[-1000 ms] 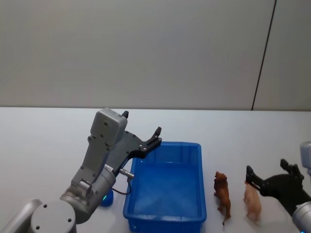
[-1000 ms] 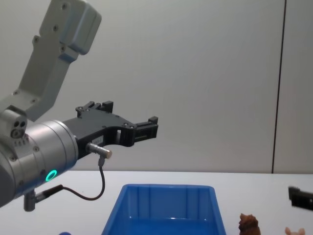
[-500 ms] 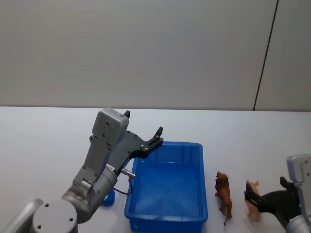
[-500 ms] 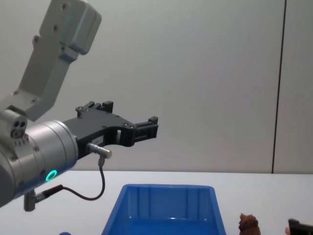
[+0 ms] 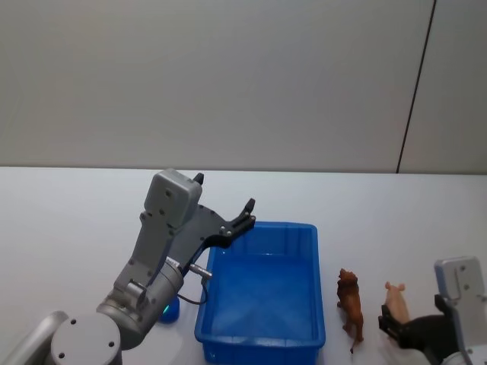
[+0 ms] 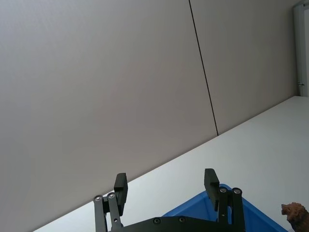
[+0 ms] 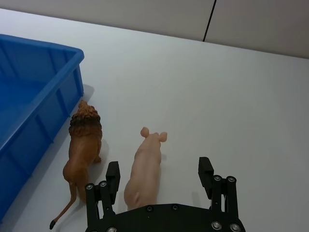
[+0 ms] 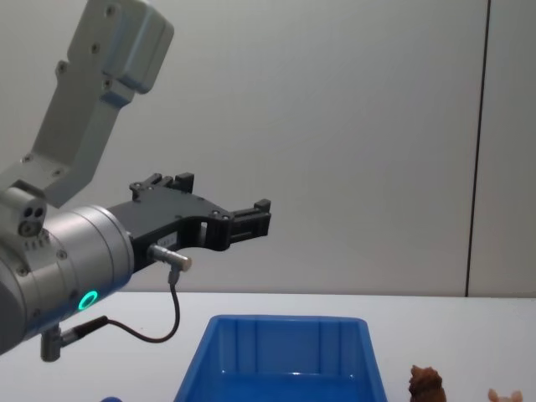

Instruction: Pick up the two dolls from the table and place them into the box.

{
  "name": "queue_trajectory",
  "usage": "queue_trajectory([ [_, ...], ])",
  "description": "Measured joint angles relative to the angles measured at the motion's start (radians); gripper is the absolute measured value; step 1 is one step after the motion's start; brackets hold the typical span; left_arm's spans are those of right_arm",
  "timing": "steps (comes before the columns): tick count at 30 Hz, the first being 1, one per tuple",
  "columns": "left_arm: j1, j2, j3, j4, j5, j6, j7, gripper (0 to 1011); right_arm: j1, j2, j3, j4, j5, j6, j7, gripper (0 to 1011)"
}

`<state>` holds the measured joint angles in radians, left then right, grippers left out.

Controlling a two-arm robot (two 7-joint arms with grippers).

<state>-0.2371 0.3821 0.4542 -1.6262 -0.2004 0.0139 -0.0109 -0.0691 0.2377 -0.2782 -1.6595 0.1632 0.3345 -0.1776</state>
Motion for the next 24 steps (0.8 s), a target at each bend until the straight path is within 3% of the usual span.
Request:
queue_trajectory([
  [10, 0.000, 0.000, 0.000, 0.000, 0.000, 0.000, 0.000, 1001, 0.012, -0.022, -0.002, 0.038, -0.008, -0.001, -0.003, 960],
  [24, 0.000, 0.000, 0.000, 0.000, 0.000, 0.000, 0.000, 1001, 0.038, -0.049, 0.002, 0.099, -0.008, -0.011, -0.001, 566],
])
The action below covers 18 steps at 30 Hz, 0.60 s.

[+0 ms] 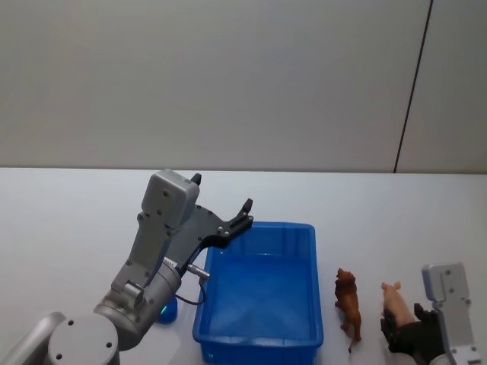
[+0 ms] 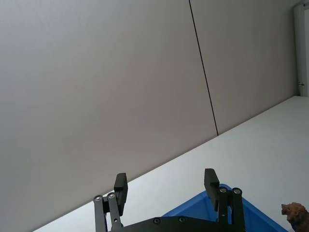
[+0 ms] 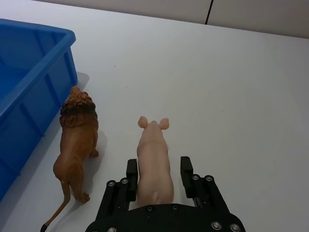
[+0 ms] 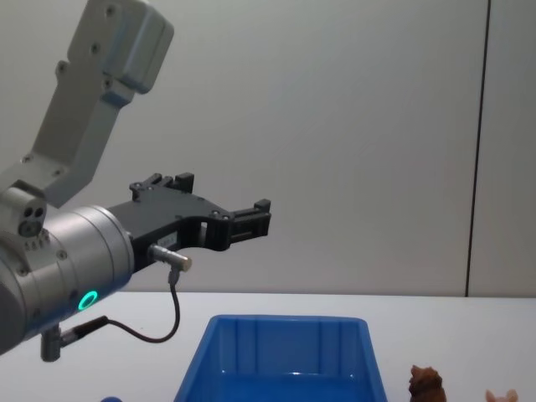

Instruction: Pick up the two dolls from the table and place them into the box.

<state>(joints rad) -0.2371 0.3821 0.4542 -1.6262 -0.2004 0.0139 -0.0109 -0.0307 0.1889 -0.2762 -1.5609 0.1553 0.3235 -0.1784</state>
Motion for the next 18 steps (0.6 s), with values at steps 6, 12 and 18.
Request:
queue_trajectory([
  [6, 0.000, 0.000, 0.000, 0.000, 0.000, 0.000, 0.000, 1001, 0.003, -0.006, 0.002, 0.007, -0.004, -0.007, 0.004, 396],
  [12, 0.000, 0.000, 0.000, 0.000, 0.000, 0.000, 0.000, 1001, 0.001, -0.007, 0.003, -0.014, -0.016, -0.019, 0.007, 363],
  [18, 0.000, 0.000, 0.000, 0.000, 0.000, 0.000, 0.000, 1001, -0.004, -0.005, 0.005, -0.050, -0.031, -0.036, 0.011, 363],
])
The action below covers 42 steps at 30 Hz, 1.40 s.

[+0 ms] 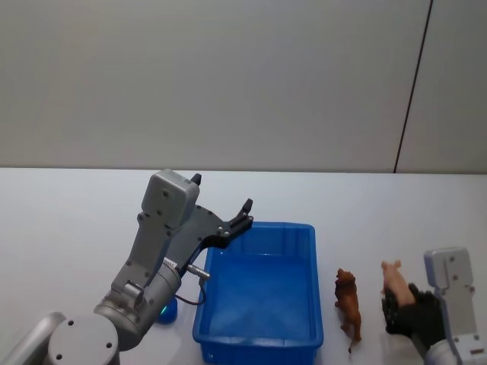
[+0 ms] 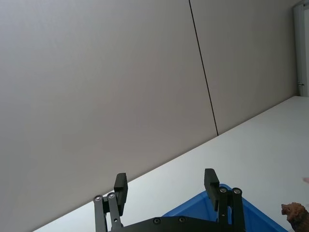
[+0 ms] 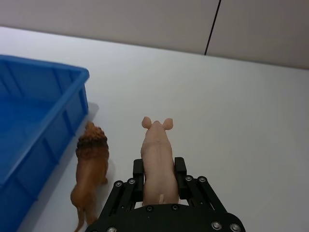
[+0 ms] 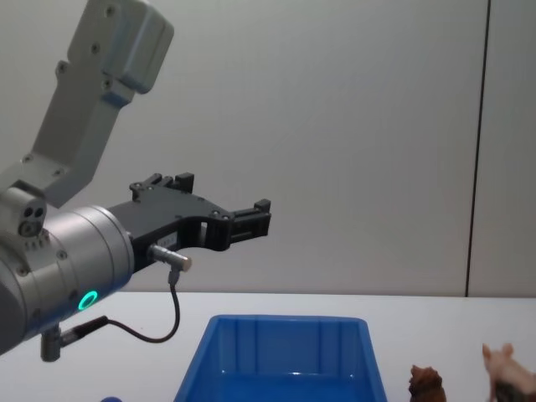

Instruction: Pick up the two dolls from the table and place them into the box.

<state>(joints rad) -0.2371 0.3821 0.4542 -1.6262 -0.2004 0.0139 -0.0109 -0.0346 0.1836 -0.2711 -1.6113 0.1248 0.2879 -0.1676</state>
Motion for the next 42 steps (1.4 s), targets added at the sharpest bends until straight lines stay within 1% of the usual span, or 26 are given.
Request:
queue_trajectory([
  [5, 0.000, 0.000, 0.000, 0.000, 0.000, 0.000, 0.000, 1001, -0.002, 0.002, 0.001, -0.044, -0.014, -0.017, 0.018, 363],
  [6, 0.000, 0.000, 0.000, 0.000, 0.000, 0.000, 0.000, 1001, -0.002, 0.002, 0.001, -0.044, -0.014, -0.017, 0.018, 363],
  [9, 0.000, 0.000, 0.000, 0.000, 0.000, 0.000, 0.000, 1001, 0.002, 0.002, 0.000, -0.070, -0.023, -0.028, 0.045, 363],
  [14, 0.000, 0.000, 0.000, 0.000, 0.000, 0.000, 0.000, 1001, 0.012, 0.000, -0.002, -0.090, -0.029, -0.035, 0.085, 362],
  [17, 0.000, 0.000, 0.000, 0.000, 0.000, 0.000, 0.000, 1001, 0.023, -0.005, -0.006, -0.097, -0.034, -0.038, 0.127, 363],
  [24, 0.000, 0.000, 0.000, 0.000, 0.000, 0.000, 0.000, 1001, 0.049, -0.020, -0.016, -0.093, -0.043, -0.039, 0.200, 362],
  [25, 0.000, 0.000, 0.000, 0.000, 0.000, 0.000, 0.000, 1001, 0.056, -0.024, -0.020, -0.088, -0.046, -0.039, 0.221, 363],
  [29, 0.000, 0.000, 0.000, 0.000, 0.000, 0.000, 0.000, 1001, 0.077, -0.039, -0.030, -0.068, -0.055, -0.038, 0.271, 362],
  [32, 0.000, 0.000, 0.000, 0.000, 0.000, 0.000, 0.000, 1001, 0.101, -0.056, -0.043, -0.039, -0.065, -0.035, 0.319, 362],
  [33, 0.000, 0.000, 0.000, 0.000, 0.000, 0.000, 0.000, 1001, 0.101, -0.056, -0.043, -0.039, -0.065, -0.035, 0.319, 363],
  [35, 0.000, 0.000, 0.000, 0.000, 0.000, 0.000, 0.000, 1001, 0.124, -0.073, -0.055, -0.008, -0.073, -0.033, 0.358, 383],
  [36, 0.000, 0.000, 0.000, 0.000, 0.000, 0.000, 0.000, 1001, 0.124, -0.073, -0.055, -0.008, -0.073, -0.033, 0.358, 409],
  [38, 0.000, 0.000, 0.000, 0.000, 0.000, 0.000, 0.000, 1001, 0.139, -0.086, -0.063, 0.017, -0.079, -0.032, 0.382, 493],
  [40, 0.000, 0.000, 0.000, 0.000, 0.000, 0.000, 0.000, 1001, 0.154, -0.099, -0.071, 0.043, -0.084, -0.032, 0.404, 534],
  [42, 0.000, 0.000, 0.000, 0.000, 0.000, 0.000, 0.000, 1001, 0.166, -0.109, -0.078, 0.063, -0.088, -0.032, 0.417, 607],
])
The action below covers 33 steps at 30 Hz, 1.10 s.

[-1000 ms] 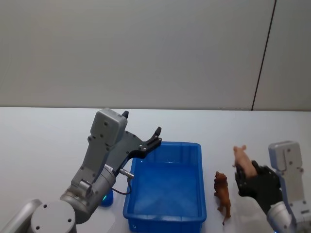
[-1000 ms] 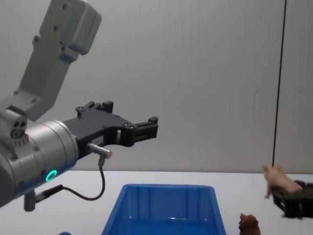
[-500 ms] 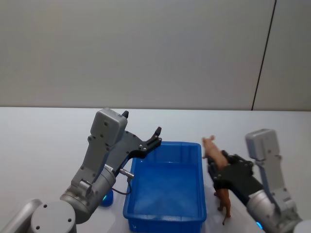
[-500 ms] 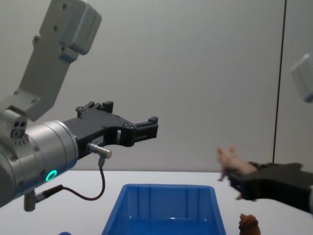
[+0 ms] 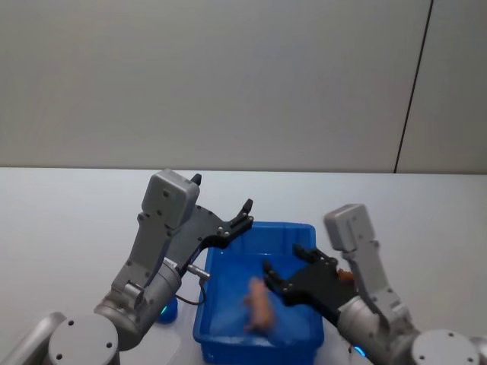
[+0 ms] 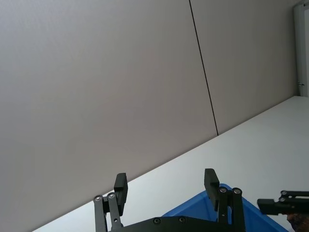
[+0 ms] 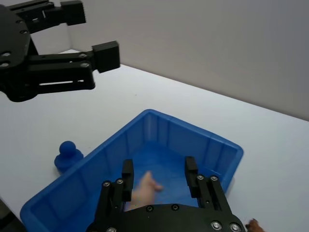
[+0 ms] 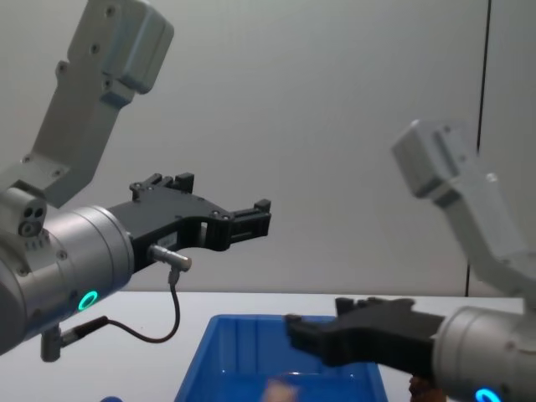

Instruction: Pick up the two dolls from the table and place them into the box.

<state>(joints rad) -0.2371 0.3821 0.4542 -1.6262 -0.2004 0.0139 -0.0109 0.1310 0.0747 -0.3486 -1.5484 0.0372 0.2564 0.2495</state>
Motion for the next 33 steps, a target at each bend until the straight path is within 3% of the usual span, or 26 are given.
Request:
queue_trajectory([
  [9, 0.000, 0.000, 0.000, 0.000, 0.000, 0.000, 0.000, 1001, 0.017, -0.020, -0.014, 0.036, -0.007, 0.007, 0.005, 845],
  [10, 0.000, 0.000, 0.000, 0.000, 0.000, 0.000, 0.000, 1001, 0.015, -0.022, -0.016, 0.037, -0.008, 0.008, -0.007, 915],
  [14, 0.000, 0.000, 0.000, 0.000, 0.000, 0.000, 0.000, 1001, 0.000, -0.019, -0.018, 0.024, -0.010, 0.010, -0.038, 991],
  [33, 0.000, 0.000, 0.000, 0.000, 0.000, 0.000, 0.000, 1001, -0.141, 0.060, 0.000, -0.140, -0.015, 0.049, -0.216, 1001],
])
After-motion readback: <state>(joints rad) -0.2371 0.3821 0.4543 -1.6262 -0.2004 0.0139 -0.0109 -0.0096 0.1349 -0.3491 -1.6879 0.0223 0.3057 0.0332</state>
